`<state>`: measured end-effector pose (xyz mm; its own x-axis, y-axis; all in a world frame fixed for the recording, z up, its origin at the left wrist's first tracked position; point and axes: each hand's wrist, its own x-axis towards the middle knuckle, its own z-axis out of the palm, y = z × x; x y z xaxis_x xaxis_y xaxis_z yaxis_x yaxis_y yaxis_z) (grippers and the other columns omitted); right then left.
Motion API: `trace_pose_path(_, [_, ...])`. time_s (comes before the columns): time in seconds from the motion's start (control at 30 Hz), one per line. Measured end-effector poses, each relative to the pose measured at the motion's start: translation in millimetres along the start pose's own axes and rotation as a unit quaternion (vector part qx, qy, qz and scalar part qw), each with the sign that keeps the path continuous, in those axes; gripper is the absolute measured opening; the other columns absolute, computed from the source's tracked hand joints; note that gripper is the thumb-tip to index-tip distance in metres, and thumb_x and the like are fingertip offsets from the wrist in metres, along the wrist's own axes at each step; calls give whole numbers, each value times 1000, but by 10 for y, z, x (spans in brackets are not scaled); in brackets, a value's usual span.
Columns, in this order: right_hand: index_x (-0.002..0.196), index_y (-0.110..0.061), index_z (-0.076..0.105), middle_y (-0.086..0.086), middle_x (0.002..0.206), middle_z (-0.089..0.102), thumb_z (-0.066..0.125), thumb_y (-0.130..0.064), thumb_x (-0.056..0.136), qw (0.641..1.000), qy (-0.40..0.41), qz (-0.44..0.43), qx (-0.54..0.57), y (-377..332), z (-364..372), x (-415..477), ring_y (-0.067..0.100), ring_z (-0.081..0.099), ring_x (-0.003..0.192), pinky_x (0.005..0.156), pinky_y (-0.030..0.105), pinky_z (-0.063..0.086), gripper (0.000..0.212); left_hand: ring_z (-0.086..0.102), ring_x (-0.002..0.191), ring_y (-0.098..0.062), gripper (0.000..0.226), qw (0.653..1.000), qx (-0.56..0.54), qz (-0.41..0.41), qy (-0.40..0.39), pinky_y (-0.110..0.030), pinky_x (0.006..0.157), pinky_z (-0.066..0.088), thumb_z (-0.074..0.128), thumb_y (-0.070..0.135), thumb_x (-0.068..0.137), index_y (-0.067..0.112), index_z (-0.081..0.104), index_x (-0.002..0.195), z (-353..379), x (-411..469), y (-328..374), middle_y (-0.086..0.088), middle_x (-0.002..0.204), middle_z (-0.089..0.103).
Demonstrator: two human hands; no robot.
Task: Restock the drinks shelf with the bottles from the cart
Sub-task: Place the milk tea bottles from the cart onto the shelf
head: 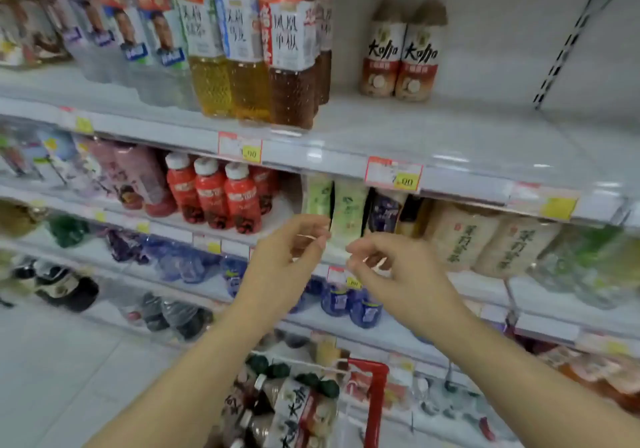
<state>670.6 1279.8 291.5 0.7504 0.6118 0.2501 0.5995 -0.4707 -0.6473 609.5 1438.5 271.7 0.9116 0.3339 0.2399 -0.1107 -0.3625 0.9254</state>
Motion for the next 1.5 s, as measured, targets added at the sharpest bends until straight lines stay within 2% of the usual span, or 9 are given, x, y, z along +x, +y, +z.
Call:
trace_pose_path(0.27, [99,-21,71,-5,97,72,62,-24,83,969,-195,152,-29,695,1584,-792,7,63,85,81,26,50,18,61,79,-7,16,961,107,-255,19,-6,60,40,56,17,92,22,62,107,-311,-1048,-1744,13,88,64])
trace_pose_path(0.4, [113,-20,64,-3,114,66,57,-27,89,935,-272,226,-32,965,2148,-889,9,59,100,79,18,42,25,62,91,-17,22,920,175,-350,-14,-22,73,41,54,20,92,21,63,112,-575,-1315,-2374,4,97,64])
trace_pose_path(0.5, [119,-18,60,3,120,63,61,-24,87,912,-291,283,-56,1181,2536,-902,18,58,109,85,28,46,32,62,84,-19,28,899,200,-387,-43,-23,70,40,53,15,91,20,61,117,-759,-1397,-2794,0,101,66])
trace_pose_path(0.63, [127,-13,52,14,124,55,66,-16,81,907,-276,299,-107,1410,2961,-881,28,51,115,93,37,45,49,59,97,-23,42,892,203,-388,-113,-28,82,46,59,13,85,18,53,126,-839,-1435,-3203,-4,110,60])
trace_pose_path(0.77, [141,-16,34,9,141,41,68,-27,80,899,-292,280,-170,1622,3241,-844,27,36,130,105,37,35,71,59,102,-28,57,878,206,-387,-189,-46,89,49,58,36,72,25,48,127,-770,-1488,-3495,-8,122,56])
trace_pose_path(1.07, [144,-21,26,5,143,41,65,-54,75,867,-328,256,-273,1879,3463,-789,27,32,133,106,41,29,85,50,116,-21,90,881,156,-418,-159,-33,89,48,73,33,72,33,20,144,-573,-1473,-3771,0,137,38])
trace_pose_path(1.3, [116,-13,46,2,104,54,79,-44,63,891,-214,383,-118,1745,3322,-922,24,56,95,72,31,45,69,64,93,-12,80,884,101,-420,-182,-31,73,58,75,10,68,29,39,137,-816,-1381,-3513,2,113,61])
trace_pose_path(1.4, [109,-10,50,1,91,58,80,-38,67,882,-112,457,-30,1657,3167,-1060,19,54,82,62,26,39,59,61,96,-10,75,885,180,-330,-275,-27,78,56,77,16,69,28,41,134,-914,-1271,-3242,10,110,54])
trace_pose_path(1.5, [97,-10,56,1,78,66,79,-40,67,868,-70,492,3,1640,3023,-1147,19,62,74,52,20,38,48,53,99,-8,74,847,266,-233,-398,-23,79,48,74,26,70,34,38,134,-787,-986,-3029,13,116,50])
